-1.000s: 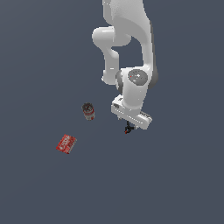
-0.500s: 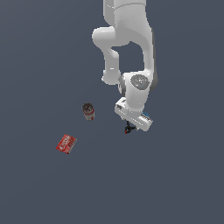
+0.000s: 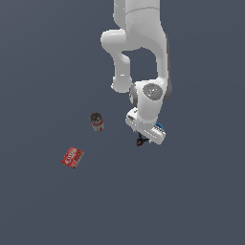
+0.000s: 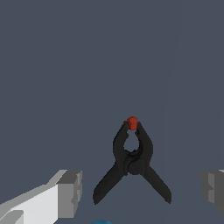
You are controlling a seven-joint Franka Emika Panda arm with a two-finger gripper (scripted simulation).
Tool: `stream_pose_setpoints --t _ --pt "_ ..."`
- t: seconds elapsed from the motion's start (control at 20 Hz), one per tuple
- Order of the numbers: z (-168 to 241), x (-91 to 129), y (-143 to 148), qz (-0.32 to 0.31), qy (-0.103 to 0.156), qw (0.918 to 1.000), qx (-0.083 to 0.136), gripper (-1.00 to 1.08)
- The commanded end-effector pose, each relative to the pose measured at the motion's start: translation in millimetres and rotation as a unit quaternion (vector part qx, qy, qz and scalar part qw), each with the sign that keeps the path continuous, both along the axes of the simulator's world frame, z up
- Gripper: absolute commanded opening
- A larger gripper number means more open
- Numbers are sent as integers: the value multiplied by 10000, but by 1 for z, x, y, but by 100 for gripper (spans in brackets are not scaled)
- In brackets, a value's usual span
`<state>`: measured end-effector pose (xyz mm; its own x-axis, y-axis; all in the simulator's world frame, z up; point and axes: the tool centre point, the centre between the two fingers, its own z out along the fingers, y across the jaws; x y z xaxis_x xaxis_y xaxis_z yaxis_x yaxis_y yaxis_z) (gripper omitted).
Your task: Pick up a designated object from a clutter of objects.
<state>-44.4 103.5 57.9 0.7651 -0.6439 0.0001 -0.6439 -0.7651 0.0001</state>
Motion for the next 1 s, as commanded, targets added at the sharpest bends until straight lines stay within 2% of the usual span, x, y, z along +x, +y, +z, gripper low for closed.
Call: stream_pose_setpoints --t 0.0,0.3,0.6,0.65,0.95 --pt "-8 -1 0 -2 3 10000 -1 100" --pt "-35 -1 0 -12 1 10000 0 100" --pt "-44 -1 0 -16 0 10000 0 100" --pt "-44 -1 0 -16 0 10000 0 -100" --pt "-44 -1 0 -16 0 10000 0 -100"
